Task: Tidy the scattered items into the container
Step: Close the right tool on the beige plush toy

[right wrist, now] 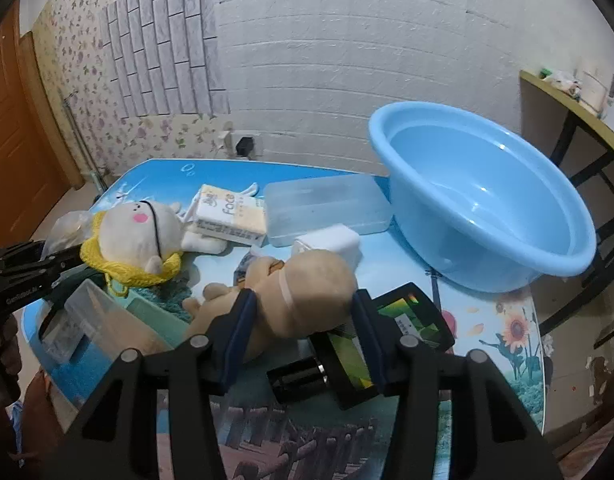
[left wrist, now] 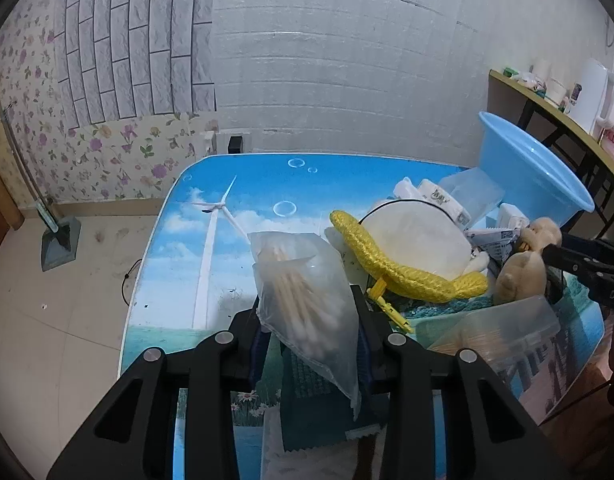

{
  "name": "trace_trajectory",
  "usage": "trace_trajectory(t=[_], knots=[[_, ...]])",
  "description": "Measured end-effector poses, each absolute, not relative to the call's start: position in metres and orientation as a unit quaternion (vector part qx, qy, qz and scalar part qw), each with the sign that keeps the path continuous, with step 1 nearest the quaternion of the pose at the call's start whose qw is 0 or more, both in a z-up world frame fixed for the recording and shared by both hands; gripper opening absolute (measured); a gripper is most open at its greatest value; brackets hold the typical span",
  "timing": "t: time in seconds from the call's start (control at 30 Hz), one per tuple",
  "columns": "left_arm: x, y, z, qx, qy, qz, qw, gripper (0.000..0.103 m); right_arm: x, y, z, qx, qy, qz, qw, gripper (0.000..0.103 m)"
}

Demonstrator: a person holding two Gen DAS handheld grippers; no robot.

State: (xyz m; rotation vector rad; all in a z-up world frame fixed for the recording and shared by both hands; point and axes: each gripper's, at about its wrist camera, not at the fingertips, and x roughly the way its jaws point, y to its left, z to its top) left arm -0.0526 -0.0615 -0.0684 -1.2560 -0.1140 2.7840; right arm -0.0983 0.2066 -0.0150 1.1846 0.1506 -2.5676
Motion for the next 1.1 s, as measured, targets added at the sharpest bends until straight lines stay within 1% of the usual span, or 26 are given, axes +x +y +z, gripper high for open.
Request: trace_trajectory(t=[0.13,0.27,0.37,0.53,0.6,0.63,0.67,0.8,0.87,1.1], knots=[[-0.049,-0.06,-0.064,-0.406,-0.037,0.912,0.041,0.035,-0.096,0.212,-0.017,0.42,0.037,-0.893,0.155,0.047],[-0.045,-0.061,-0.062,-0.404,-0.037,0.913,0.037,0.035,-0.093,0.217,-0.014,0.415,0.027,-0.896,0.157,0.037],[-0.044,-0.06,-0.06,-0.402,-0.037,0.914,0.036,0.035,-0.09,0.218,-0.009,0.41,0.027,-0.897,0.162,0.031],[-0.042,-0.059,-0.056,-0.397,-0.034,0.916,0.035,0.035,-0.091,0.223,-0.008,0.418,0.017,-0.893,0.163,0.031],[-0.042,-0.059,-0.057,-0.398,-0.034,0.916,0.034,0.035,-0.091,0.225,-0.009,0.422,0.02,-0.893,0.155,0.041],[-0.042,-0.059,-0.057,-0.398,-0.035,0.916,0.034,0.035,-0.091,0.225,-0.01,0.421,0.02,-0.894,0.153,0.058],[-0.041,-0.059,-0.057,-0.399,-0.035,0.916,0.034,0.035,-0.091,0.226,-0.01,0.422,0.018,-0.894,0.153,0.071],[-0.041,-0.059,-0.058,-0.4,-0.035,0.915,0.035,0.035,-0.094,0.229,-0.012,0.424,-0.006,-0.892,0.155,0.078],[-0.04,-0.059,-0.058,-0.401,-0.035,0.915,0.035,0.035,-0.096,0.229,-0.015,0.426,-0.018,-0.89,0.158,0.086],[-0.043,-0.062,-0.061,-0.404,-0.041,0.913,0.034,0.035,-0.111,0.224,-0.029,0.447,-0.059,-0.877,0.166,0.087]])
